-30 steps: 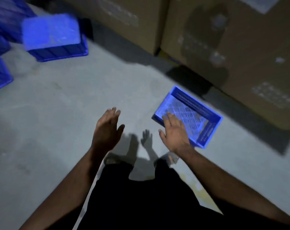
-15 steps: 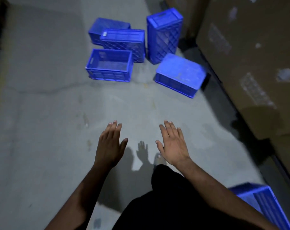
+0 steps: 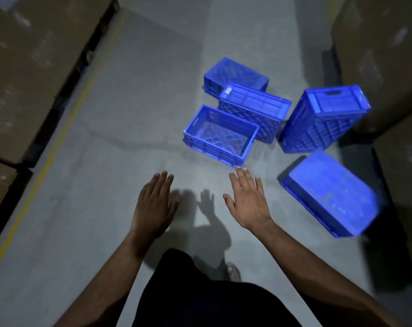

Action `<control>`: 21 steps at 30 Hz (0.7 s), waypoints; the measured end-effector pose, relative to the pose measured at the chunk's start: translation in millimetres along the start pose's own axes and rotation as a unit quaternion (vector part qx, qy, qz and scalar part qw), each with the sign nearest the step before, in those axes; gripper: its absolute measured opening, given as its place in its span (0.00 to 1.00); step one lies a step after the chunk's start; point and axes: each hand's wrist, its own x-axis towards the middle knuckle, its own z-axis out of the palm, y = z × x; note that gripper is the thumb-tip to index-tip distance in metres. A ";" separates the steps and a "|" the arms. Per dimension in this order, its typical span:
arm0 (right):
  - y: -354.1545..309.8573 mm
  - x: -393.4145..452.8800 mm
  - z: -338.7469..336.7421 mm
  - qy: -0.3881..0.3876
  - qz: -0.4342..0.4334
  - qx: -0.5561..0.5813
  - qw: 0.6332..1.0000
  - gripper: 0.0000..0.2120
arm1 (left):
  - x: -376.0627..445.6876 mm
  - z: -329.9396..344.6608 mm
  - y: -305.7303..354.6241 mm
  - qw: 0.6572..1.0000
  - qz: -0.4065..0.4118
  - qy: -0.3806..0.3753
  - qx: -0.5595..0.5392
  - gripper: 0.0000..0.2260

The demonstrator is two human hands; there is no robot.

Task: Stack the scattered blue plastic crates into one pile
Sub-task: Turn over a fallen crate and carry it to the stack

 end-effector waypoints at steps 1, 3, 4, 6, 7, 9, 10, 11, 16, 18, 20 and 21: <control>-1.2 31.9 -1.1 0.004 -0.005 -0.005 1.000 0.30 | 22.1 -0.6 -15.2 1.000 -0.004 0.004 0.003 0.29; -6.2 99.1 0.9 0.009 -0.012 -0.010 1.000 0.30 | 73.8 0.3 -47.0 1.000 -0.002 0.014 0.001 0.29; -10.4 133.9 4.1 0.014 -0.015 -0.014 1.000 0.30 | 103.1 1.4 -64.4 1.000 0.004 0.018 0.002 0.29; -20.2 202.8 13.6 0.011 -0.014 -0.019 1.000 0.32 | 164.2 3.0 -99.6 1.000 0.016 0.026 0.001 0.29; -26.2 238.4 18.2 0.007 -0.009 -0.021 1.000 0.32 | 197.1 2.1 -118.0 0.999 0.017 0.029 0.001 0.29; -40.6 309.3 21.4 0.004 0.003 -0.021 1.000 0.32 | 263.8 -5.8 -154.9 0.999 0.017 0.032 -0.007 0.29; -48.1 341.9 20.2 0.003 0.009 -0.017 1.000 0.32 | 294.3 -12.3 -171.7 0.999 0.018 0.027 -0.012 0.29; -55.6 373.3 18.8 0.005 0.016 -0.016 1.000 0.32 | 323.7 -18.9 -189.2 0.999 0.024 0.020 -0.010 0.29; -90.0 505.5 2.0 0.007 0.045 -0.008 0.999 0.34 | 464.3 -52.0 -258.1 0.998 0.057 -0.012 0.015 0.29; -94.3 551.9 2.8 0.022 0.056 -0.011 0.998 0.34 | 519.8 -56.0 -277.6 0.996 0.082 -0.021 0.021 0.29; -94.8 601.1 6.7 0.020 0.079 -0.002 0.997 0.33 | 578.7 -53.4 -297.8 0.992 0.115 -0.038 0.027 0.30; -93.5 625.1 10.5 0.015 0.095 0.004 0.995 0.32 | 607.5 -49.9 -309.1 0.990 0.128 -0.047 0.029 0.30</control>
